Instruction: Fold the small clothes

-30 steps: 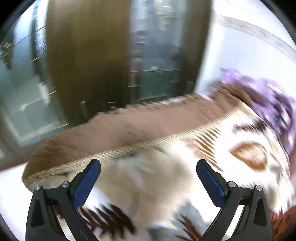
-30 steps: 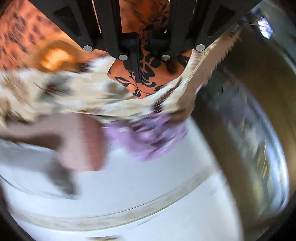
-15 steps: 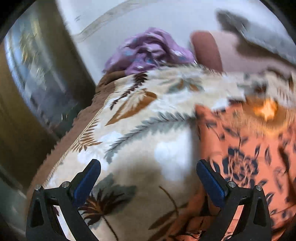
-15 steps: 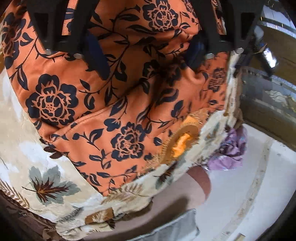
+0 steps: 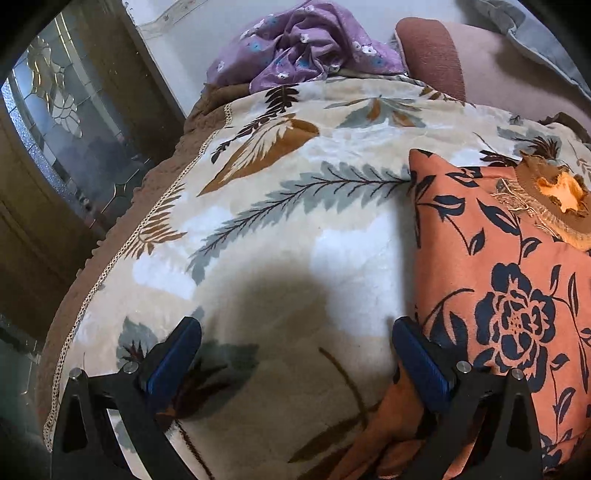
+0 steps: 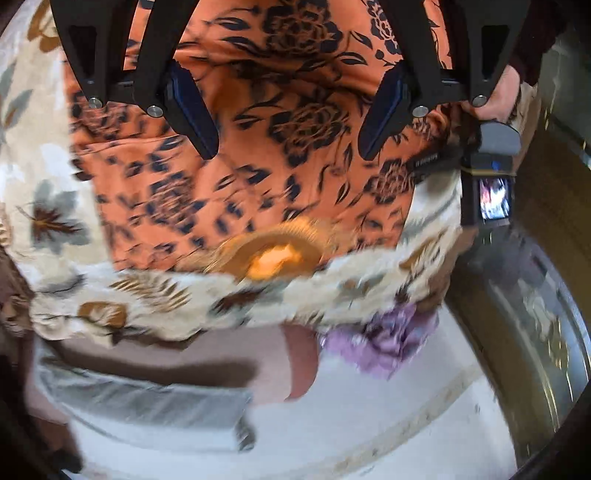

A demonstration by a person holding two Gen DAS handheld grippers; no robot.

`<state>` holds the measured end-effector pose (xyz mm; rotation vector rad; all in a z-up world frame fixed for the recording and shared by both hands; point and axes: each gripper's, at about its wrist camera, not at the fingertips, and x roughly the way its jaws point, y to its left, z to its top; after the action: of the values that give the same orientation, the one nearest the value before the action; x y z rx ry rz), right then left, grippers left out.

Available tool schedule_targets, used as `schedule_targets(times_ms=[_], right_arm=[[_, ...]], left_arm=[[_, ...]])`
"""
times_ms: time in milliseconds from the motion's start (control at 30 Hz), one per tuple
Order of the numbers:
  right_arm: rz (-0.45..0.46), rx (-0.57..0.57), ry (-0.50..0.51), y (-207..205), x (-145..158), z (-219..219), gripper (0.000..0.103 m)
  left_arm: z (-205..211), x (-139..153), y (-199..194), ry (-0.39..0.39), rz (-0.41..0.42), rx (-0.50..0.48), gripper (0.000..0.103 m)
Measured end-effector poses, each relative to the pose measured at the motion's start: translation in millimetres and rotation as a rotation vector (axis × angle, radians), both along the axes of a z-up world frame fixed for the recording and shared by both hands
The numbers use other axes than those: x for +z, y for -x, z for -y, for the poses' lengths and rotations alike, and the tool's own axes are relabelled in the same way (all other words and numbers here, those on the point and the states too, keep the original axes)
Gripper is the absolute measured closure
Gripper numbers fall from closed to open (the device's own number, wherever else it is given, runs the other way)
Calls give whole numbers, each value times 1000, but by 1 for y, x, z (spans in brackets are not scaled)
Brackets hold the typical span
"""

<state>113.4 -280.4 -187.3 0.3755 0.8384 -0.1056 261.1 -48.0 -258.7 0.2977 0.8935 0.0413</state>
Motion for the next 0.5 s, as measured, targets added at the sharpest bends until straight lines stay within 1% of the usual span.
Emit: schedule_targets(times_ms=[67, 100, 133, 167, 233, 300, 367, 433, 467, 500], right_arm=[[-49, -6, -57, -19, -21, -4, 22], [-83, -22, -71, -30, -32, -6, 22], [-108, -36, -70, -33, -40, -8, 22], [-157, -61, -57, -41, -54, -12, 22], [-203, -80, -37, -45, -67, -16, 22], [-191, -86, 37, -47, -71, -28, 19], [-197, -63, 93, -48, -74, -35, 18], [-183, -71, 110, -42, -74, -33, 26], [-182, -80, 111, -40, -74, -31, 41], [-169, -81, 74, -35, -72, -21, 52]], left_arm=[[-1, 0, -1, -1, 0, 4, 0], [-3, -1, -2, -2, -1, 8, 0], [-4, -2, -4, -5, -4, 16, 0], [-6, -4, -7, -10, -15, 26, 0], [-11, -6, -11, 21, -36, 37, 0], [-12, -6, -11, 23, -37, 40, 0], [-10, -6, -10, 11, -30, 38, 0], [-9, -6, -10, 11, -29, 37, 0], [-10, -6, -11, 16, -31, 37, 0], [-11, -6, -11, 20, -33, 37, 0]])
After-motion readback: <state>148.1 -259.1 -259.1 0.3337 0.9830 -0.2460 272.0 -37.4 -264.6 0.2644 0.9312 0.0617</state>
